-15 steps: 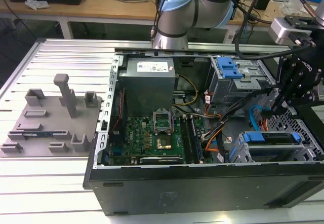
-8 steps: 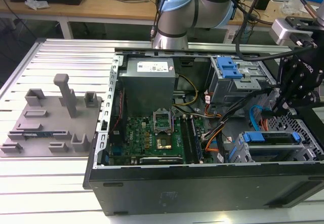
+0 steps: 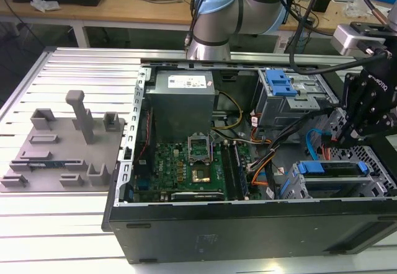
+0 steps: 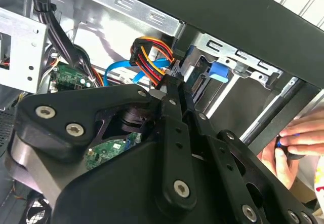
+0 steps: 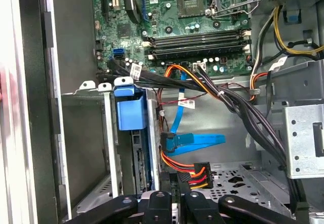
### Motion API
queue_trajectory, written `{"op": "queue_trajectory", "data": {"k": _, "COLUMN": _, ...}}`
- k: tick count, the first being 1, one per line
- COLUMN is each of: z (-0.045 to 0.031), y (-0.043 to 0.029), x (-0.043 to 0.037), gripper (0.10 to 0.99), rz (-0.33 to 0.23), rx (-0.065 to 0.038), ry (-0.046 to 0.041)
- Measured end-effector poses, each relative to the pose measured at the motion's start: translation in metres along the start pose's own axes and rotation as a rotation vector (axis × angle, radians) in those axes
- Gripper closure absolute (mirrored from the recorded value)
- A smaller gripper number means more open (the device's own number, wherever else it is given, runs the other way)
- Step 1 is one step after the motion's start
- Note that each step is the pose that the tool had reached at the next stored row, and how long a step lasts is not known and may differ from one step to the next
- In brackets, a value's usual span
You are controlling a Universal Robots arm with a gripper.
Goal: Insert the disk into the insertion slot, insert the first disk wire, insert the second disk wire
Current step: 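Insert the first disk wire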
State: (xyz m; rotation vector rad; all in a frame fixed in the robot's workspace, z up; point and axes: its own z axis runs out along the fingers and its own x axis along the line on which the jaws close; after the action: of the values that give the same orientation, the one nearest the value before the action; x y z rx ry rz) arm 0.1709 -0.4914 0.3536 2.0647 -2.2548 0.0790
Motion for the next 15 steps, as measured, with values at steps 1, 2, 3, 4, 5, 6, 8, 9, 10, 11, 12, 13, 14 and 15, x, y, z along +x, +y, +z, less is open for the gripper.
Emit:
{"op": "queue_trajectory", "data": {"k": 1, "z": -0.0001, "y": 0.0, "x": 0.0, "gripper": 0.922, "rz": 0.0, "rx": 0.0, "ry": 0.0001}}
{"op": "queue_trajectory", "data": {"k": 2, "z": 0.0, "y": 0.0, "x": 0.0, "gripper": 0.922, "rz": -0.001, "rx": 0.0, "ry": 0.0001}}
{"op": "queue_trajectory", "data": {"k": 3, "z": 0.0, "y": 0.0, "x": 0.0, "gripper": 0.922, "rz": -0.002, "rx": 0.0, "ry": 0.0001}}
{"op": "queue_trajectory", "data": {"k": 4, "z": 0.0, "y": 0.0, "x": 0.0, "gripper": 0.922, "rz": -0.002, "rx": 0.0, "ry": 0.0}}
{"op": "queue_trajectory", "data": {"k": 5, "z": -0.0001, "y": 0.0, "x": 0.0, "gripper": 0.922, "rz": -0.002, "rx": 0.0, "ry": 0.0001}}
{"op": "queue_trajectory", "data": {"k": 6, "z": 0.0001, "y": 0.0, "x": 0.0002, "gripper": 0.922, "rz": -0.002, "rx": 0.0, "ry": 0.0}}
{"op": "queue_trajectory", "data": {"k": 8, "z": 0.0001, "y": -0.0003, "x": 0.0014, "gripper": 0.922, "rz": -0.002, "rx": 0.0, "ry": 0.0001}}
{"op": "queue_trajectory", "data": {"k": 9, "z": 0.0002, "y": -0.0004, "x": 0.0022, "gripper": 0.922, "rz": -0.002, "rx": 0.0, "ry": 0.0001}}
{"op": "queue_trajectory", "data": {"k": 10, "z": 0.0002, "y": -0.0005, "x": 0.0026, "gripper": 0.922, "rz": -0.002, "rx": 0.0, "ry": 0.0}}
{"op": "queue_trajectory", "data": {"k": 11, "z": 0.0003, "y": -0.0006, "x": 0.003, "gripper": 0.922, "rz": -0.002, "rx": 0.0, "ry": -0.0001}}
{"op": "queue_trajectory", "data": {"k": 12, "z": 0.0003, "y": -0.0006, "x": 0.0031, "gripper": 0.922, "rz": -0.002, "rx": 0.0, "ry": 0.0001}}
{"op": "queue_trajectory", "data": {"k": 13, "z": 0.0003, "y": -0.0006, "x": 0.0033, "gripper": 0.922, "rz": -0.003, "rx": 0.0, "ry": 0.0002}}
{"op": "queue_trajectory", "data": {"k": 14, "z": 0.0003, "y": -0.0007, "x": 0.0033, "gripper": 0.922, "rz": -0.003, "rx": 0.0, "ry": 0.0001}}
{"op": "queue_trajectory", "data": {"k": 15, "z": 0.0003, "y": -0.0007, "x": 0.0034, "gripper": 0.922, "rz": -0.004, "rx": 0.0, "ry": 0.0002}}
